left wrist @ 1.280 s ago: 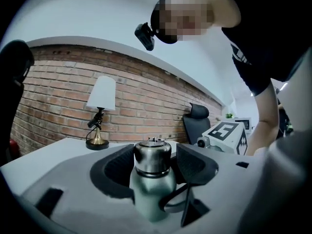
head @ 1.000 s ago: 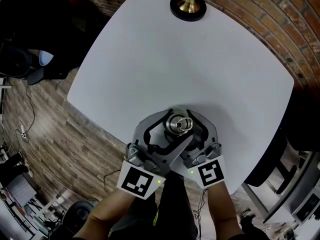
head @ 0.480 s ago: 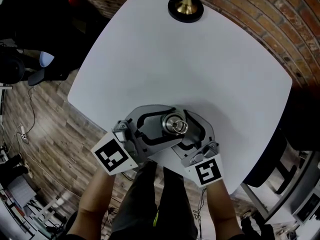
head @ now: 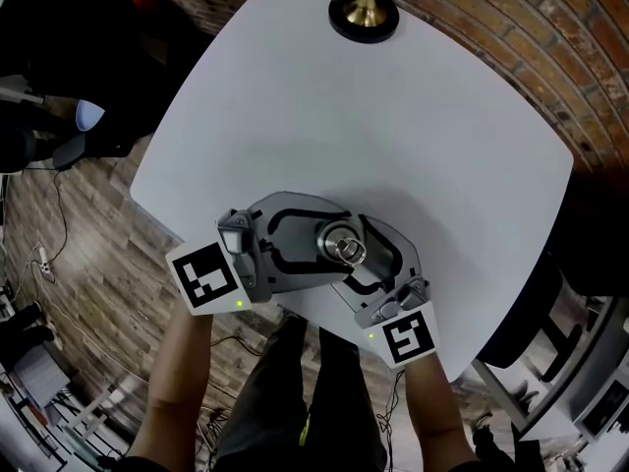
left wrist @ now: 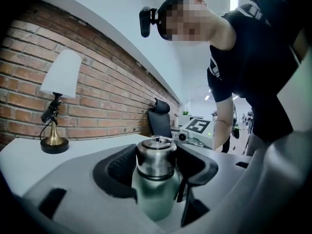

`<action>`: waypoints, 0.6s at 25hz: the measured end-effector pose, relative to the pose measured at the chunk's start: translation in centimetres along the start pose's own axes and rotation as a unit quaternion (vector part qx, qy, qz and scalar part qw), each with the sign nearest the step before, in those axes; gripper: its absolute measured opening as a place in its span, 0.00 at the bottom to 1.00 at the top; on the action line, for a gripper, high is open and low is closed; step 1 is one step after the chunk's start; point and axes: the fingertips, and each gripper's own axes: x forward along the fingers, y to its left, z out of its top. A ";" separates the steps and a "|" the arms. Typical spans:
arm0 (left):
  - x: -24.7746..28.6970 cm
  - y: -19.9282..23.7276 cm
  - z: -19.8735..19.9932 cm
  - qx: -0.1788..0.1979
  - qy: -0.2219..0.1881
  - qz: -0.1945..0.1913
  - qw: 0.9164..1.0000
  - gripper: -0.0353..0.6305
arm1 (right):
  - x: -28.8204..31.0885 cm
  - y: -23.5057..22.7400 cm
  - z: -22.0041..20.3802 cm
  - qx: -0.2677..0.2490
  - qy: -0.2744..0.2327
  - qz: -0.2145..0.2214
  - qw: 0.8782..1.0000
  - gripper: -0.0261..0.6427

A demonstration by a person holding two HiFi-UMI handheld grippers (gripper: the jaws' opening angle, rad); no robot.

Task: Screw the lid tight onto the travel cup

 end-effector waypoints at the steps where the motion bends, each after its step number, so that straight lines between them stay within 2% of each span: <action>1: 0.0 0.0 0.0 0.000 -0.002 0.003 1.000 0.46 | 0.0 0.0 0.0 0.001 0.000 0.000 1.000 0.51; 5: 0.0 0.0 0.1 0.002 -0.008 0.015 1.000 0.46 | -0.1 0.2 0.0 0.002 0.000 0.000 1.000 0.51; 9: -0.4 -0.9 -0.4 -0.028 -0.014 0.051 0.998 0.54 | 0.0 0.1 0.0 -0.003 0.001 0.000 1.000 0.51; 12: -0.8 -1.0 -0.8 -0.046 -0.028 0.126 0.991 0.55 | 0.0 0.0 0.1 0.003 0.001 -0.002 1.000 0.51; 15: -1.1 -0.2 -1.0 -0.050 -0.031 0.226 0.972 0.55 | 0.1 -0.1 0.1 0.006 -0.001 -0.003 1.000 0.51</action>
